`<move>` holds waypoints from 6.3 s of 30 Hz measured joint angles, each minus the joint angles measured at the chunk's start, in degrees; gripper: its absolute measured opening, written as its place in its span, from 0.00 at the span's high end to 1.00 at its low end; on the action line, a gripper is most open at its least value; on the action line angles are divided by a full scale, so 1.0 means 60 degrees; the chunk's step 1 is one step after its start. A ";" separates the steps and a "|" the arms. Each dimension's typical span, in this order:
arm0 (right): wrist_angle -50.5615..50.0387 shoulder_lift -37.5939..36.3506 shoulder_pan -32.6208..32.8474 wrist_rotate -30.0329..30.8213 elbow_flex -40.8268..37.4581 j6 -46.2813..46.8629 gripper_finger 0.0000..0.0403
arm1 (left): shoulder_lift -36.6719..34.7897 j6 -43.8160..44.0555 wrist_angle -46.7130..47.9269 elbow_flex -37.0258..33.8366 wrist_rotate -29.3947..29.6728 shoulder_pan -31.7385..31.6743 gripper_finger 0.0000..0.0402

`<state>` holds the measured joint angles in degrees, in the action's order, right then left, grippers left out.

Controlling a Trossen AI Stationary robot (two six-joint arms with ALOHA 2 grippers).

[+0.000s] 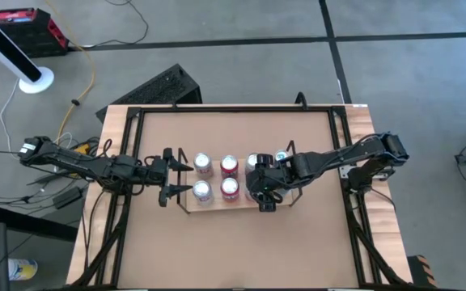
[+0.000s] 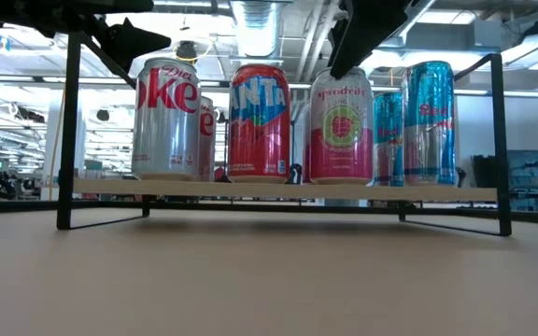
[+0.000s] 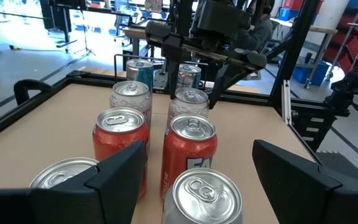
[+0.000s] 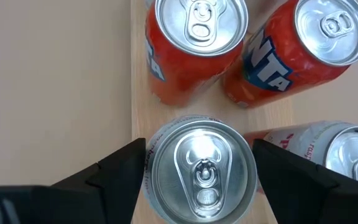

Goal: Place canned beverage on shelf
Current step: Adjust the pink soda can on the shelf, then return to Home Position

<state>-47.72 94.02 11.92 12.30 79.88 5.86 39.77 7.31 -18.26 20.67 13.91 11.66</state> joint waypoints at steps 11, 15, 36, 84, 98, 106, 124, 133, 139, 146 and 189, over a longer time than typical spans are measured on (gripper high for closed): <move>-0.0029 0.0029 0.0000 -0.0014 -0.0035 -0.0026 0.16 | 0.0000 0.0000 -0.0001 0.0000 0.0000 0.0000 0.31; -0.0023 0.0036 0.0004 0.0114 -0.0040 -0.0134 0.15 | -0.0001 0.0000 -0.0004 0.0000 0.0000 0.0000 0.31; 0.0205 -0.0047 -0.0006 0.0280 0.0974 -0.0270 0.15 | 0.0000 -0.0003 0.0000 0.0000 0.0000 0.0000 0.31; 0.8238 -1.2630 0.3491 0.3820 -0.9127 -0.0993 0.42 | -0.3908 -0.0799 0.1457 0.0004 0.0077 0.0000 0.31; 0.9206 -1.3653 0.3363 0.2921 -1.1160 -0.0558 0.94 | -0.3971 -0.1173 0.2466 0.0004 0.0563 -0.0004 0.31; 0.9448 -1.4366 0.3355 0.2917 -1.2454 0.0033 0.96 | -0.4041 -0.1285 0.1359 -0.0794 0.0437 -0.0004 0.31; 0.8365 -1.5555 0.3639 0.0924 -1.3140 0.0784 0.96 | -0.6321 -0.0921 0.0232 -0.3242 -0.0189 -0.0003 0.31; 0.8276 -1.5545 0.3636 0.0921 -1.3136 0.0780 0.86 | -0.6575 -0.1206 0.0545 -0.3335 -0.0346 -0.0004 0.31; 0.8265 -1.5548 0.3636 0.0921 -1.3136 0.0780 0.85 | -0.6572 -0.1206 0.0568 -0.3337 -0.0095 -0.0004 0.31; 0.8251 -1.5548 0.3636 0.0921 -1.3136 0.0780 0.85 | -0.6572 -0.1191 0.0935 -0.3340 -0.0087 -0.0004 0.31; 0.8313 -1.5548 0.3634 0.0924 -1.3151 0.0784 0.84 | -0.6553 -0.1184 0.2721 -0.3275 -0.0102 -0.0003 0.31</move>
<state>2.15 0.73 33.72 17.85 0.97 10.57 0.45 0.21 -1.93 1.02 13.30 11.64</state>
